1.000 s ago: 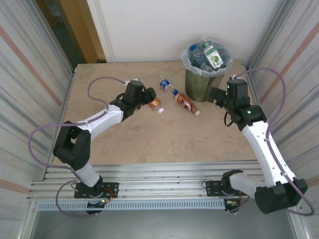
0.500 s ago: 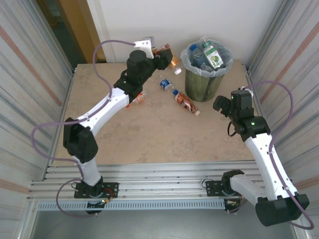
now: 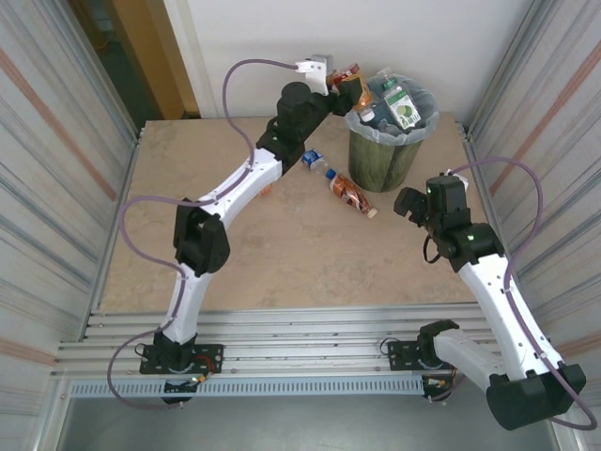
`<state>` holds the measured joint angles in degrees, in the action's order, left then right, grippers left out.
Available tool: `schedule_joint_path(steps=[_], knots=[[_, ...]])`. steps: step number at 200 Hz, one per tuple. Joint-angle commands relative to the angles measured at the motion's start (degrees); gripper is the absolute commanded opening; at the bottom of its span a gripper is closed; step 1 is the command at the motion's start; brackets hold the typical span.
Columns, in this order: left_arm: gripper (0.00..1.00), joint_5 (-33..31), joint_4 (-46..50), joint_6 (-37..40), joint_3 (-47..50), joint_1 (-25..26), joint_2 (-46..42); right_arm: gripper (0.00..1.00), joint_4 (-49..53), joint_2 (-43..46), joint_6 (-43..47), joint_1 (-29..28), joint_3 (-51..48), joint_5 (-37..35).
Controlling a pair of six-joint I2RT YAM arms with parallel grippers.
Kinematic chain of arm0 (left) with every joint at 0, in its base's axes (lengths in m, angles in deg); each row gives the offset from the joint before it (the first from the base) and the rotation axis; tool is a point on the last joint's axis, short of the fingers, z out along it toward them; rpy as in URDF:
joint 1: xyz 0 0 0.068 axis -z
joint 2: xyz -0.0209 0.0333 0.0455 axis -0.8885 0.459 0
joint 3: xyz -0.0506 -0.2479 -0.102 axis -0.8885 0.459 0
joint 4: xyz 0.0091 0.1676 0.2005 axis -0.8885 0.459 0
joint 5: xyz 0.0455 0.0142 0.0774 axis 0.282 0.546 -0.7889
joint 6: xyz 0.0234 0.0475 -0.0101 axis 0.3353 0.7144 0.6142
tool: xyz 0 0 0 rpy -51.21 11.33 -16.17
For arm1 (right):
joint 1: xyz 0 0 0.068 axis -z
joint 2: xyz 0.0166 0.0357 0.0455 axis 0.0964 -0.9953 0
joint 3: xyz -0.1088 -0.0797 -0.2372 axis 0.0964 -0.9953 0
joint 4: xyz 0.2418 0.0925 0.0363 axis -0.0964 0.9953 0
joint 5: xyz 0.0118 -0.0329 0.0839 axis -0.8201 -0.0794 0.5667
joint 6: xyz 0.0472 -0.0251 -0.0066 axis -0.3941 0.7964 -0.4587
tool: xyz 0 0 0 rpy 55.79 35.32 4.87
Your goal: Put the plastic bottles in the bin
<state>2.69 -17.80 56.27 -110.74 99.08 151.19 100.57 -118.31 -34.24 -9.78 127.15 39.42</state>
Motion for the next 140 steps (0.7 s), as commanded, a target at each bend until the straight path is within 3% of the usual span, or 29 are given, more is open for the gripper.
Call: schedule_joint_path(steps=[1,49,140], knots=[[0.65,2.4,-2.8,3.3,-7.1,0.2,3.9,0.98,0.9,1.0,-2.1,-1.1,-0.8,-1.5],[0.65,3.3,-1.1,9.1,-17.7,0.9,12.3,0.98,1.6,0.6,-2.5,-2.7,-0.7,-1.5],[0.72,6.2,1.3,20.7,-18.4,1.8,15.8,0.98,2.5,0.4,-3.1,-4.1,-1.1,-1.8]])
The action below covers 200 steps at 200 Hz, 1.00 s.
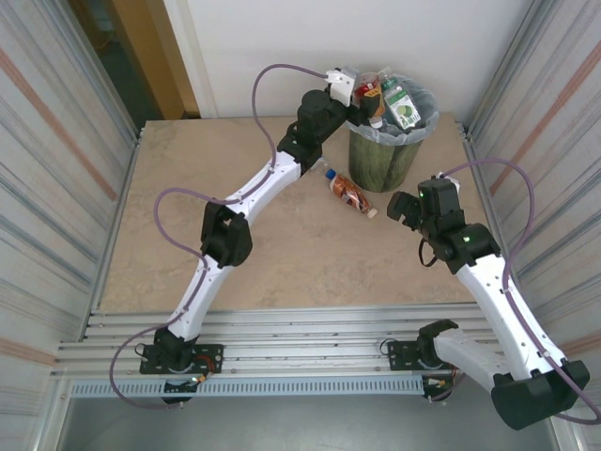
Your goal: Put the plastic bottles in the bin
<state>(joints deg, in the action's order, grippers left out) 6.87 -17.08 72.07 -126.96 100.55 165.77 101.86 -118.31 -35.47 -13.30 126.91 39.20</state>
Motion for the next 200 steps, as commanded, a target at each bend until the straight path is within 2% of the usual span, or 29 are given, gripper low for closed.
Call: schedule_joint_path(steps=[1,39,66,76,105,122,132,149,200], knots=[[0.72,2.1,0.7,4.9,-2.2,0.3,1.2,0.98,1.3,0.4,-1.9,-0.6,-0.9,-1.6],[0.78,3.1,2.6,6.8,-2.1,0.4,1.8,0.98,0.8,0.0,-2.0,-0.7,-0.8,-1.3],[0.92,5.2,3.5,7.2,-2.0,0.5,1.8,0.98,0.7,-0.5,-1.9,-0.8,-0.8,-1.2],[0.93,5.9,3.4,6.9,-2.1,0.4,1.8,0.98,0.6,-0.8,-1.9,-0.8,-0.7,-1.3],[0.7,6.4,3.1,6.7,-2.9,0.4,1.7,0.98,0.4,-1.1,-2.0,-1.1,-0.9,-1.1],[0.67,5.5,3.5,7.2,-3.2,0.3,1.3,0.98,0.5,-1.0,-2.0,-1.4,-1.0,-1.1],[0.72,5.4,3.6,7.1,-3.2,0.0,1.0,0.98,0.6,-1.0,-2.0,-1.4,-1.0,-1.2],[0.91,5.3,4.0,6.9,-3.1,-0.2,0.4,0.98,0.6,-0.9,-2.0,-1.5,-1.0,-1.3],[0.94,5.8,4.0,-0.5,-2.6,-0.3,-3.2,0.98,0.1,-1.7,-1.8,-1.7,-1.0,-0.7]])
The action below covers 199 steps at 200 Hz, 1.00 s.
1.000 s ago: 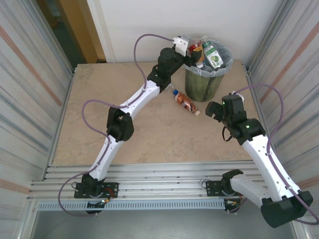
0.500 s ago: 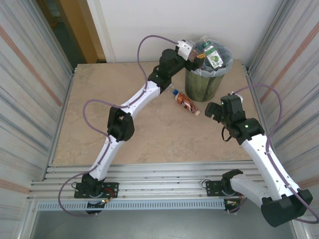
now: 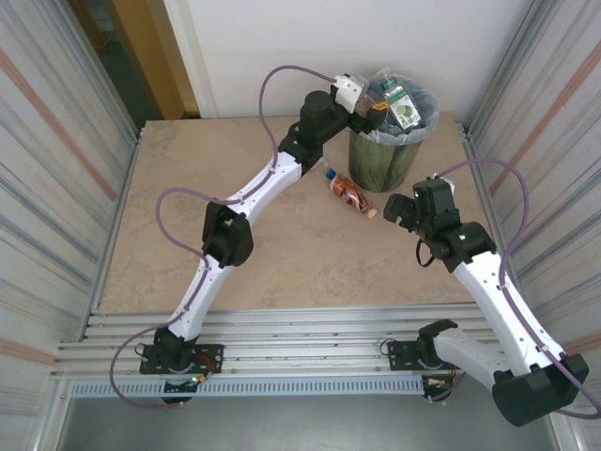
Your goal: Put the plastic bottles in the bin
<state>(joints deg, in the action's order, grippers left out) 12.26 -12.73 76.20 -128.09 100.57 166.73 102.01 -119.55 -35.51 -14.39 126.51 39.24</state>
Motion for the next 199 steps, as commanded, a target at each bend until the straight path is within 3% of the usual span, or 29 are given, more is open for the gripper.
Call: schedule_joint_path(steps=[1,77,151,199], knots=[[0.94,0.4,-0.4,-4.8,-1.4,-0.4,-4.3,0.98,0.0,-0.5,-1.8,-0.6,-0.7,-0.7],[0.99,-2.5,1.5,-12.4,11.7,-1.6,-18.1,0.98,-0.1,-2.5,2.8,-0.5,4.6,-1.5],[0.99,-11.1,-0.6,-13.8,43.5,-4.1,-41.3,0.98,2.0,-18.5,14.9,3.0,28.5,1.9],[0.99,-16.8,-1.8,-14.4,65.0,-5.6,-55.3,1.0,-0.4,-30.4,17.6,7.2,41.9,7.8]])
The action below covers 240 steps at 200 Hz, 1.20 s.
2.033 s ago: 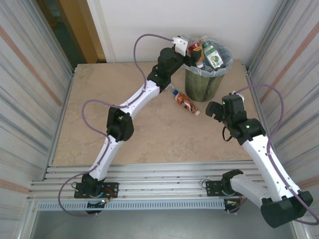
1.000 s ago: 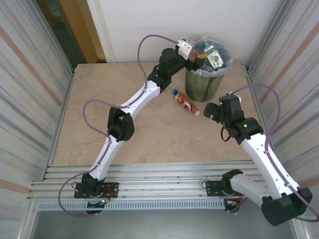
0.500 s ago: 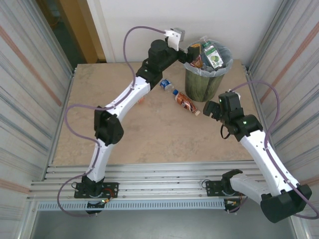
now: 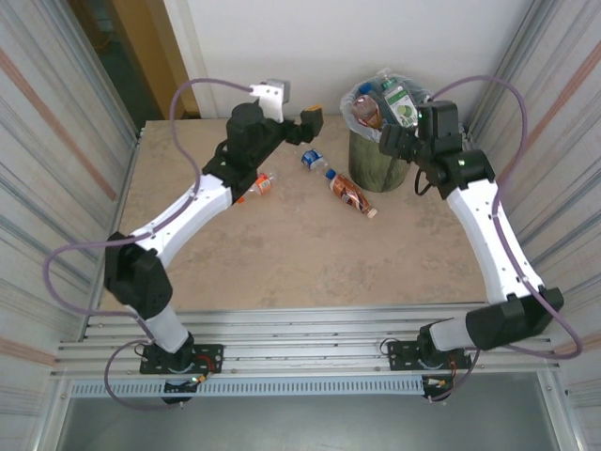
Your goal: Put the plastic bottles in the bin
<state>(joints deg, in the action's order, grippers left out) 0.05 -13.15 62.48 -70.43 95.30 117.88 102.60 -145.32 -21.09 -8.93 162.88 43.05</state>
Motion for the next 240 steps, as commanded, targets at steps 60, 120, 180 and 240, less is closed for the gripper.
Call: schedule_joint_path(steps=[60,120,180,240], knots=[[0.99,-9.1,3.6,-3.4,25.0,-1.3,-18.3,0.98,0.9,-21.3,6.9,2.4,25.1,3.9],[0.99,-11.2,8.2,-7.4,34.3,-2.0,-25.8,0.99,6.5,-31.8,9.5,1.4,35.6,-0.6],[0.99,-11.4,9.7,-8.5,36.2,-2.5,-27.7,0.98,11.5,-39.2,13.0,-0.5,41.2,-12.0],[0.99,-10.9,9.9,-9.5,36.5,-2.7,-27.2,0.98,11.9,-40.4,13.6,-1.2,42.0,-13.8]])
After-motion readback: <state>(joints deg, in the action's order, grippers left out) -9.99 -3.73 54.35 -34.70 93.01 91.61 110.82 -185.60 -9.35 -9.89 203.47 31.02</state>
